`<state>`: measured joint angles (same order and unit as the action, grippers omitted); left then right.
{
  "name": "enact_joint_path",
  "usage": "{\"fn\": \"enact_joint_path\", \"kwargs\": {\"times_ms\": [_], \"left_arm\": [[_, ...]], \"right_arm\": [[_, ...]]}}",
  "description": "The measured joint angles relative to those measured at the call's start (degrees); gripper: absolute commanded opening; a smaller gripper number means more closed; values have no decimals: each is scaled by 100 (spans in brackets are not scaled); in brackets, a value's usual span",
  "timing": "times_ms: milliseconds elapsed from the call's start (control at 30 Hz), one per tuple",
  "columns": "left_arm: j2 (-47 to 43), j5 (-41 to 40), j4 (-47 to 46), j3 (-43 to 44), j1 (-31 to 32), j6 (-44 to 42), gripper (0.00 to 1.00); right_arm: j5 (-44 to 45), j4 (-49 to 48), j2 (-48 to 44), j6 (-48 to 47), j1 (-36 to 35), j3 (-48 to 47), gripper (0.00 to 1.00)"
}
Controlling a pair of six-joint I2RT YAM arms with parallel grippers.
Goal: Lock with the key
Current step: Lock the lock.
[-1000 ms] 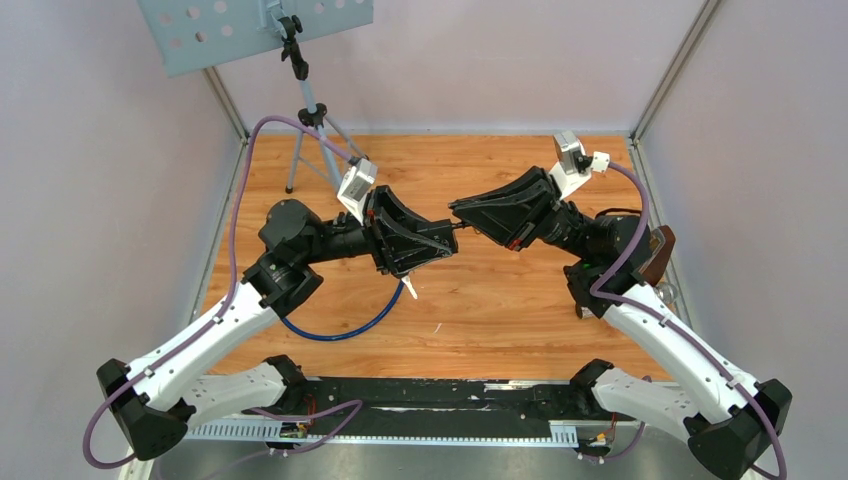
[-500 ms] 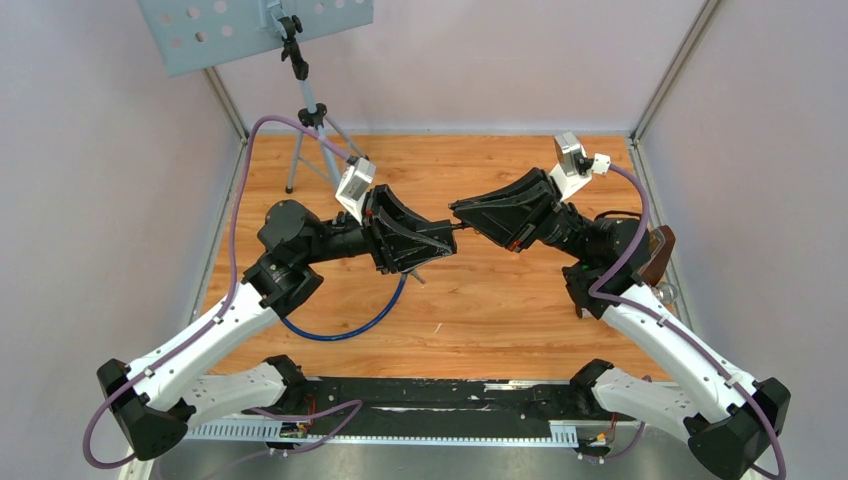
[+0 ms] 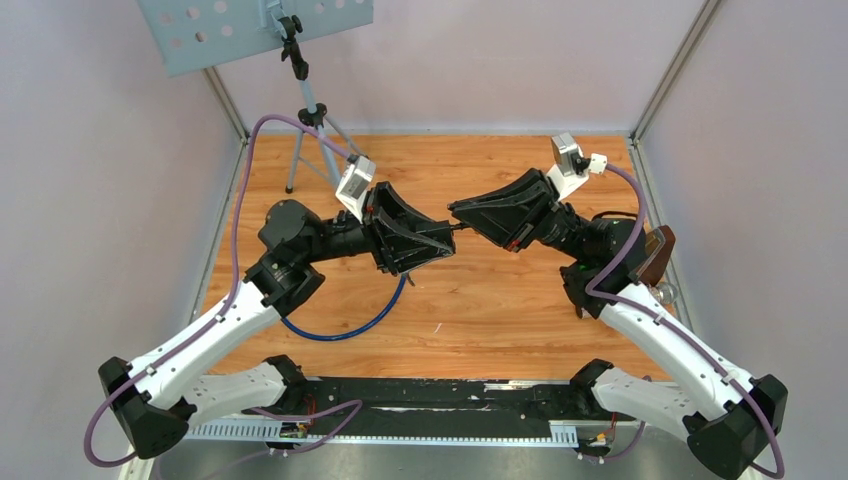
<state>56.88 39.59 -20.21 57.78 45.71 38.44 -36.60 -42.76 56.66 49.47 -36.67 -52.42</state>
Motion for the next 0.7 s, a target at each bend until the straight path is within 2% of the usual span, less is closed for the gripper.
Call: {"fn": "enact_joint_path", "kwargs": {"times_ms": [100,167,200,267,400,467,533,567,633,700], "left_arm": [[24,-2,-31,0,0,17,41],[39,-9,-37,0,-7,37,22],[50,-13,-39,0,-7,35,7],[63,-26,-68,0,-7,31,0],[70,-66,-44,0,-7,50,0],[70,-109,15,0,-7,24,0],[70,-214,175,0,-7,-22,0],[70,-251,286,0,-7,-37,0],[79,-391,656,0,-4,-90,0],[94,-516,990,0,-37,-103,0]], "right_arm": [[0,-15,22,13,0,0,0],[-2,-46,35,42,0,0,0],[0,-68,35,35,2,0,0],[-7,-79,44,42,9,2,0],[13,-63,59,50,11,2,2],[48,15,57,42,11,2,28],[195,247,39,-28,11,0,64],[310,435,20,-70,9,-4,75],[570,850,-52,-247,11,-7,85],[916,1335,-177,-483,13,-13,88]]}}
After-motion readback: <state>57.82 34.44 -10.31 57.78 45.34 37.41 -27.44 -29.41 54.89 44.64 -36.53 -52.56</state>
